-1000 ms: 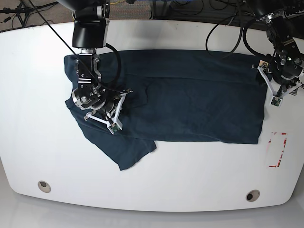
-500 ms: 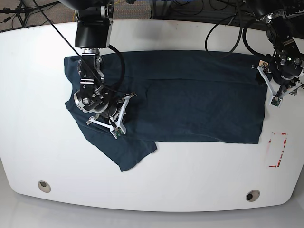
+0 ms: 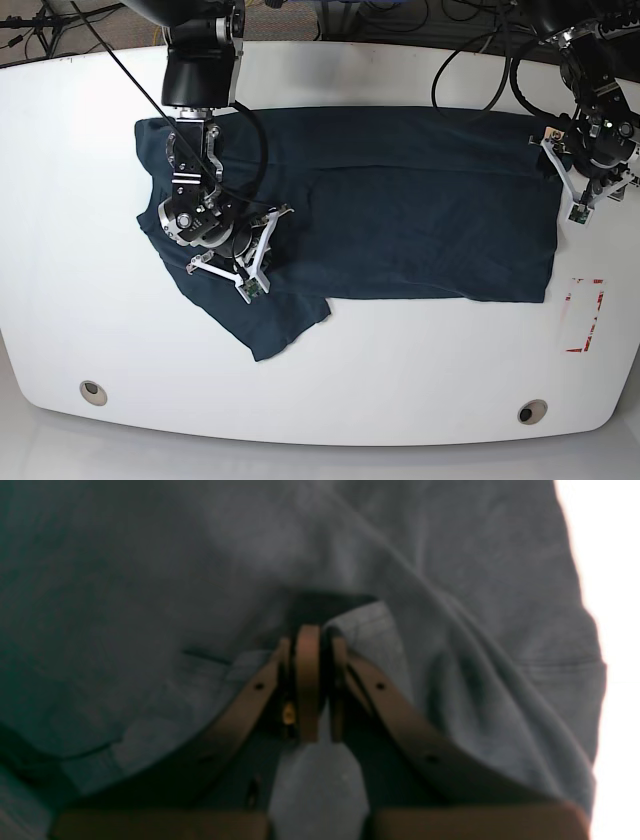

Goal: Fold the T-shirt properly
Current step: 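Move the right gripper onto the shirt body and pinch the fabric, then drag the pinched fabric with the right gripper toward the shirt edge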

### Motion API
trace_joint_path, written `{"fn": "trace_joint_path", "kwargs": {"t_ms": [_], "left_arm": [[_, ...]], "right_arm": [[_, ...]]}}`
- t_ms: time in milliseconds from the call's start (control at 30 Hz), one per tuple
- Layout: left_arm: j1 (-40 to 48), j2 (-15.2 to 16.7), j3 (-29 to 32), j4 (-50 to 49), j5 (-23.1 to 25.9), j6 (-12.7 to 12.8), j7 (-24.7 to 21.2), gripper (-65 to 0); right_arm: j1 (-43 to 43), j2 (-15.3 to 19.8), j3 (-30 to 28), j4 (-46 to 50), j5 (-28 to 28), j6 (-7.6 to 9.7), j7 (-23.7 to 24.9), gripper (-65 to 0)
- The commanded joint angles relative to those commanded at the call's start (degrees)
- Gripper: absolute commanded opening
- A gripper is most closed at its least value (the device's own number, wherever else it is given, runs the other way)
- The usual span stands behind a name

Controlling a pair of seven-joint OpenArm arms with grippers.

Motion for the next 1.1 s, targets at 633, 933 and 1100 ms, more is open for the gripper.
{"fn": "trace_joint_path", "kwargs": {"t_ms": [633,933,1100], "left_arm": [[0.0,-0.2,0.0,0.0,0.0,0.0,0.0,-22.9],[-1.1,0.0,0.1,0.1,0.0,0.0,0.1,-22.9],[-2.0,0.0,0.1,0.1,0.0,0.0,0.2,-22.9]], "right_arm": [[0.6,2.4,7.7,1.9,-0.1,-0.18,1.8,-14.9],[10.3,8.4,12.5,-14.2,-0.1,-0.18,6.2,-21.6],[14.4,11.0,12.5,-25.0,-0.1,-0.18,12.1,-22.5]]}}
